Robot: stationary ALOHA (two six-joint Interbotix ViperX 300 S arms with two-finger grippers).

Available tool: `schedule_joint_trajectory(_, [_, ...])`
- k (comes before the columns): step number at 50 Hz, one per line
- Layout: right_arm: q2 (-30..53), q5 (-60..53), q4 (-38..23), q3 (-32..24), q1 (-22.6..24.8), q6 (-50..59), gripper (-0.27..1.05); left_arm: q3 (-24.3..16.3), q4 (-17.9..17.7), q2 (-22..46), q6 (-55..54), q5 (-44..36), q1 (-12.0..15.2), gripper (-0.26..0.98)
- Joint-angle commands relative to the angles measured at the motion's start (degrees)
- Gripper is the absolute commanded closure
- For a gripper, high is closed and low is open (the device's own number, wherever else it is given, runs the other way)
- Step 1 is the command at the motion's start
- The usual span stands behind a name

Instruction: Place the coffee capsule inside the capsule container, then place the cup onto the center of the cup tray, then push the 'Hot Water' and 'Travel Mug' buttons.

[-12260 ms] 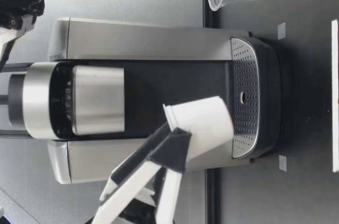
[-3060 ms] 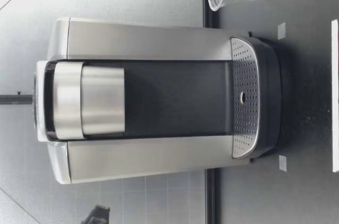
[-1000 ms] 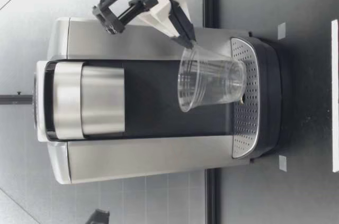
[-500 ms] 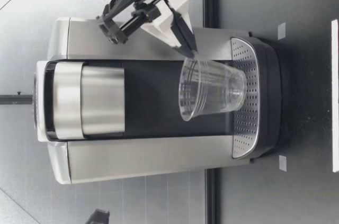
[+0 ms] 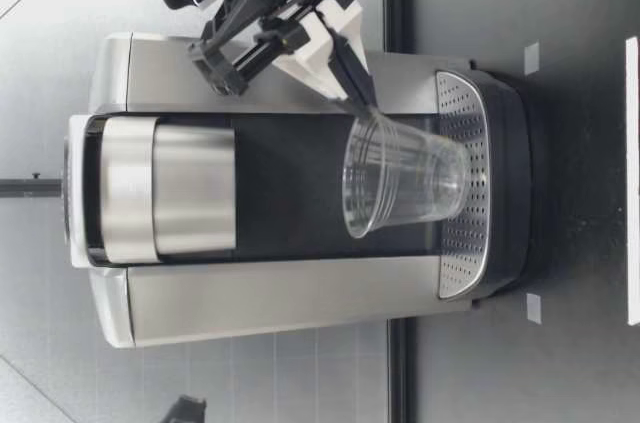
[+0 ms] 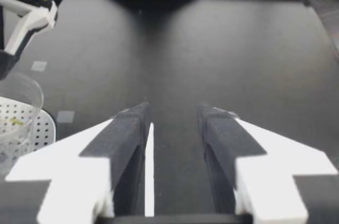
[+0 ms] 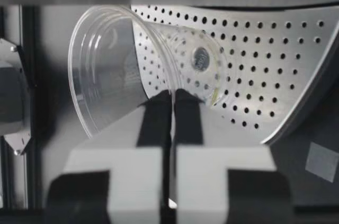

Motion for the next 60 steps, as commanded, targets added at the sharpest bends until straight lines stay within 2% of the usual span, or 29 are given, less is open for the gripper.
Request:
schedule_joint_trajectory(1, [-0.4,-0.6,-0.1,-1.5,-0.1,-0.1,0.74,-0.5,-0.1,-0.4,-0.1,-1.0,0.2,0.36])
schedule_joint_trajectory(16, [-0.2,-0.6,-0.2,-1.6,-0.1,-0.3,0.68,1.9,-0.6,-2.8,-0.2,-4.0,0.1,0.36])
schedule_joint_trajectory(34, [-0.5,-0.5,-0.3,-1.9,-0.2,-0.3,0.37,1.7,-0.7,-3.3,0.0,-4.1,0.2,0.36])
schedule_joint_trajectory(48, [-2.3,-0.5,-0.7,-0.6,-0.4,-0.3,0.36,1.5,-1.0,-3.3,0.0,-4.1,0.2,0.35])
schedule_joint_trajectory(60, [-9.2,-0.1,-2.6,4.7,-0.9,-0.6,0.36,1.2,-1.1,-3.2,0.0,-4.1,0.2,0.36])
